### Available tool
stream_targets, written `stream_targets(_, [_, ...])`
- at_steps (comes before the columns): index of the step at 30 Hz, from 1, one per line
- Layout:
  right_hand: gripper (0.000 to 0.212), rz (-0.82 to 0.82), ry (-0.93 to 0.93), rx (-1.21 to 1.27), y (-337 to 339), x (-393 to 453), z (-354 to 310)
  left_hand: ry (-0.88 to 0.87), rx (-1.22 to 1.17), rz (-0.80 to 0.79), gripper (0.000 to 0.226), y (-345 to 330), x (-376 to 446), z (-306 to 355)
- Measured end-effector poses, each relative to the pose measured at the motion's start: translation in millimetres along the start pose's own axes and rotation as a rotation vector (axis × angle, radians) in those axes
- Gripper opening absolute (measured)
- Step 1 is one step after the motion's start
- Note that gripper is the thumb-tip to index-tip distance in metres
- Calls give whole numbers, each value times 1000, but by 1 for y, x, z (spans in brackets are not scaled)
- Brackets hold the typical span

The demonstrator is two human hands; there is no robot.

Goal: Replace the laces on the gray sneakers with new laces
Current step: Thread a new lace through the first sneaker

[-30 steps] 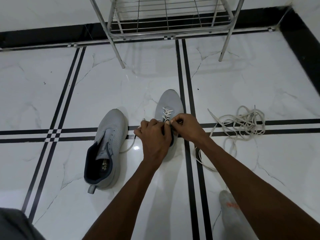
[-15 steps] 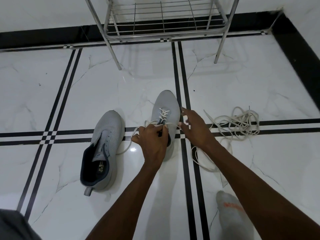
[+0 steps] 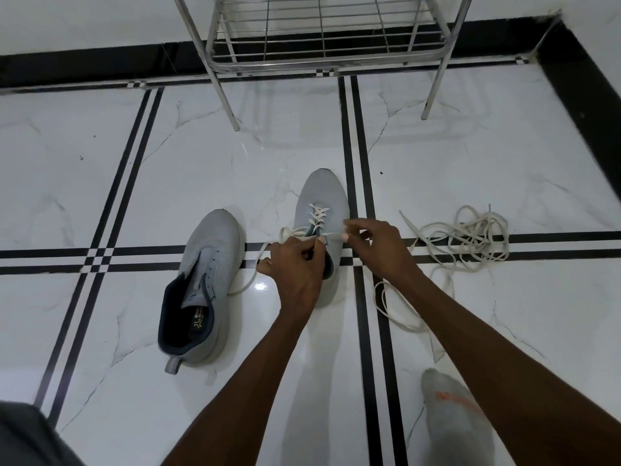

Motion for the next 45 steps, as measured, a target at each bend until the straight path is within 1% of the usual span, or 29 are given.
stream_targets(2, [23,-56,60,30,-13,3,-13,3,-27,1,27,0,-1,1])
stream_targets(4, [20,-56,111,6,-23,4,-15,-3,-43,6,26,0,0,2])
stream_targets(8, [19,-13,66,-69,-25,7,-11,26,-104,-12,31,-2,1,-1])
stream_targets(10, [16,12,-27,-179,-15,6,6,71,-66,-20,33,-3,3,-7])
stream_targets(13, [19,35,-289,-534,12,-1,30,96,19,-7,31,1,-2,-2])
stream_targets(14, [22,34,-300,-611,15,-1,28,91,28,-4,32,2,-3,0])
stream_targets(15, [29,30,-251,-599,12,2,21,95,24,-8,33,1,-3,0])
stream_targets(16, [39,8,-172,-508,6,5,9,96,6,-13,32,1,-3,1])
stream_targets(17, [45,-19,-74,-361,-3,7,-5,97,-17,-19,32,0,-3,1])
stream_targets(18, [42,-41,3,-248,-13,10,-16,90,-42,-23,32,-2,-1,-1])
stream_targets(19, [32,-49,55,-199,-22,11,-24,83,-59,-25,33,-2,-1,-1])
stream_targets(20, [22,-55,66,-232,-29,12,-27,84,-65,-21,33,-2,0,-3])
stream_targets(22, [18,-58,15,-402,-34,13,-28,85,-50,-17,33,-2,-1,-3])
stream_targets(25, [12,-116,-153,-610,-22,8,-10,74,-33,-9,31,-1,-2,-4])
stream_targets(27, [15,-61,-268,-706,-3,1,5,85,-42,-14,31,-1,-4,-2])
stream_targets(28, [16,-32,-259,-715,2,1,9,87,-52,-7,30,-1,-4,-2])
stream_targets(29, [20,-7,-184,-660,2,2,9,80,-57,2,30,0,-4,-2])
stream_targets(31, [31,-31,28,-353,-9,7,-10,66,-64,3,30,1,-4,0])
stream_targets(32, [29,-69,106,-240,-18,10,-22,56,-76,-3,30,1,-4,2])
stream_targets(33, [23,-98,145,-193,-27,14,-28,50,-90,-9,30,1,-4,2])
stream_targets(35, [16,-116,104,-262,-37,19,-28,58,-99,-8,33,2,-3,0])
stream_targets(37, [14,-110,-18,-389,-30,16,-13,71,-58,6,35,3,-2,-3])
stream_targets(39, [17,-108,-108,-294,-20,10,4,76,-36,16,36,4,-2,-8])
stream_targets(40, [19,-102,-101,-222,-17,7,7,70,-40,22,36,6,-1,-7])
stream_targets(43, [17,-41,92,-81,-19,5,-6,44,-93,31,33,7,2,-5])
stream_targets(45, [24,-86,129,-48,-27,8,-14,56,-101,30,31,5,1,-6])
Point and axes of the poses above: each hand's wrist, its own x-axis towards the middle knuckle, its own y-axis out of the back of the hand, z = x × y, the point moved 4 cm from there along x, towards the middle knuckle, and after that the axes turned 10 degrees about x, right-handed, at the moved point
